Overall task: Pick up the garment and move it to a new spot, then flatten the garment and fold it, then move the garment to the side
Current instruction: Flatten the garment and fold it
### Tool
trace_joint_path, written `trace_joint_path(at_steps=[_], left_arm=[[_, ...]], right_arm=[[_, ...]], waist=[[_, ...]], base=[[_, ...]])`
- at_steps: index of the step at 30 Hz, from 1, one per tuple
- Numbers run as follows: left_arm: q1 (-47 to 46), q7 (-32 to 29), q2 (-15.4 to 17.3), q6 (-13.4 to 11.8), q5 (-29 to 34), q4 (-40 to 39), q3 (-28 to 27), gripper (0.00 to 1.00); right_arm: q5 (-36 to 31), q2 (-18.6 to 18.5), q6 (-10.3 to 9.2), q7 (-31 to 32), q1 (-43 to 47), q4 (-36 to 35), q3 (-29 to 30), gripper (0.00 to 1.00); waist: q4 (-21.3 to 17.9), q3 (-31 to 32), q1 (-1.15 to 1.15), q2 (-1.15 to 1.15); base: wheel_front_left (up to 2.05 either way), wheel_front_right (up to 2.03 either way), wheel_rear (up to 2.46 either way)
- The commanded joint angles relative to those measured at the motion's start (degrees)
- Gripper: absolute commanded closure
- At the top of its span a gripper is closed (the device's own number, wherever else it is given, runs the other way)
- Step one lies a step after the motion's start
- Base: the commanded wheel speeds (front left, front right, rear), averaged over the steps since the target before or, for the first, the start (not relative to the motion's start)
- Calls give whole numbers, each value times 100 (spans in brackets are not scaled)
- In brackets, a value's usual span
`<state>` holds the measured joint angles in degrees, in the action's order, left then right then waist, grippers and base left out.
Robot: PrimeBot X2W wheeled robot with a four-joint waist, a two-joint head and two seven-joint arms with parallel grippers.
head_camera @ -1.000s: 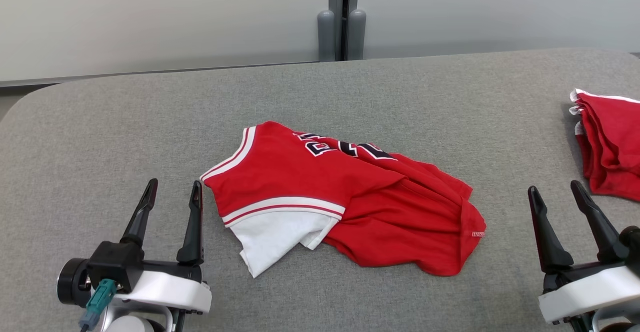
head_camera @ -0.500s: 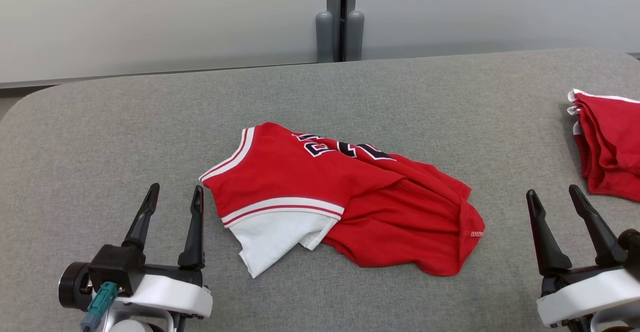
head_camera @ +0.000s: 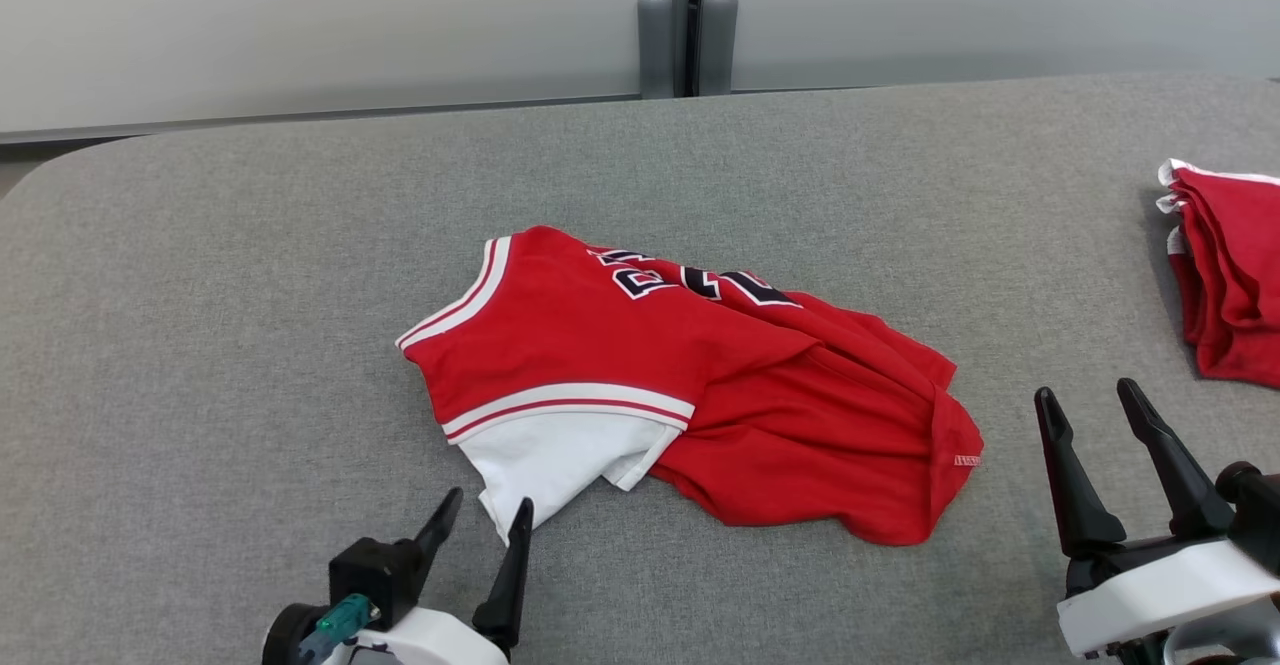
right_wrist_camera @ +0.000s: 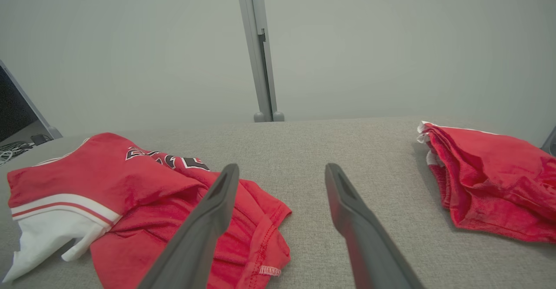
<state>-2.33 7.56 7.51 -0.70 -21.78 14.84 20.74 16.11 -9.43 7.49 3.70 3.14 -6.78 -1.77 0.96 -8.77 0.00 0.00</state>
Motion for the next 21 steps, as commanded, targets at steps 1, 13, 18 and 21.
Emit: trace_joint_path(at_steps=[1,13,18,21], left_arm=[[-27,-30,-15,63,-37,136,44,0],[-489,178,-121,232,-73,992,180,100],[-639,263,-93,255,-50,1054,186,100],[-722,298,-99,252,-52,1063,187,100]], right_arm=[[34,-16,1,-27,-72,2,0,0],[104,-50,1,-40,-80,231,120,0],[84,-117,1,38,-36,644,-11,0],[122,-132,1,14,-146,975,-242,0]], waist=[[-10,-64,0,0],[-40,-270,0,0],[-5,-374,0,0],[53,-453,0,0]], base=[[0,0,0],[0,0,0],[0,0,0],[0,0,0]])
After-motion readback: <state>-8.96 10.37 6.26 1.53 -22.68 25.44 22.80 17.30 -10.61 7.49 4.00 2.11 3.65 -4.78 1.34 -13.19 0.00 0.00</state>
